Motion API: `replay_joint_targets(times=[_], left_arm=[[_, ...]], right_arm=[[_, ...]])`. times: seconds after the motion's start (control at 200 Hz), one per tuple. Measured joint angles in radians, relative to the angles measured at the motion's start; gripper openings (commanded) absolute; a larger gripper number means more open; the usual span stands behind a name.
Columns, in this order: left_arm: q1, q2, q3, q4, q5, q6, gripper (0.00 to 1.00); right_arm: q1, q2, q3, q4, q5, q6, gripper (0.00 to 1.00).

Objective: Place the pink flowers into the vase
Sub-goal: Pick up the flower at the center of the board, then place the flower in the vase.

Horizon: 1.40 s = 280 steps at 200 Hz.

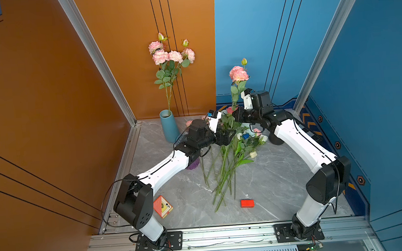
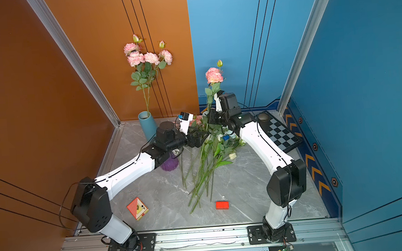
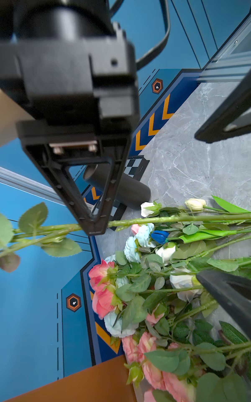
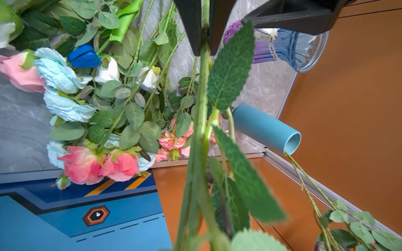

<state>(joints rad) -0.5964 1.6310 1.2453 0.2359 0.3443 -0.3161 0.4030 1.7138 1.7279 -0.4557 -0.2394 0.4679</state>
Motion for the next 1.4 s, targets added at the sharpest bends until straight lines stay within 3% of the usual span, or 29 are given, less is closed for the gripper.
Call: replay_joint_targets(times=[0.025,0.29,0.481,0.876,0.931,1.046,1.176,1.402], left_arm=[[0.000,0.006,0.006,-0.001,0.005,-0.003,0.87],[0.000,0.054,0.039,-0.005,0.025,-0.020,0.46],[0.000,0.057,0.048,-0.005,0.023,-0.025,0.37],[0.000,0.057,0.052,-0.009,0.019,-0.027,0.00],[0.000,0.057,0.052,-0.010,0.017,-0.024,0.00],[-0.001,0.057,0.053,-0.015,0.011,-0.021,0.00],[-0.001,0.057,0.055,-0.027,-0.006,-0.014,0.00],[0.001,0.057,0.116,-0.046,-0.076,0.042,0.00]], right_arm=[[0.004,-0.005,0.000,0.005,0.000,0.000,0.10],[0.025,-0.034,0.000,0.029,-0.012,0.000,0.10],[0.033,-0.034,0.000,0.029,-0.019,0.001,0.10],[0.037,-0.034,-0.004,0.029,-0.019,0.001,0.10],[0.037,-0.034,-0.004,0.029,-0.019,0.000,0.10],[0.038,-0.034,-0.004,0.030,-0.018,0.002,0.17],[0.040,-0.035,-0.007,0.031,-0.018,0.006,0.33],[0.041,-0.078,-0.058,0.040,-0.002,-0.003,0.75]])
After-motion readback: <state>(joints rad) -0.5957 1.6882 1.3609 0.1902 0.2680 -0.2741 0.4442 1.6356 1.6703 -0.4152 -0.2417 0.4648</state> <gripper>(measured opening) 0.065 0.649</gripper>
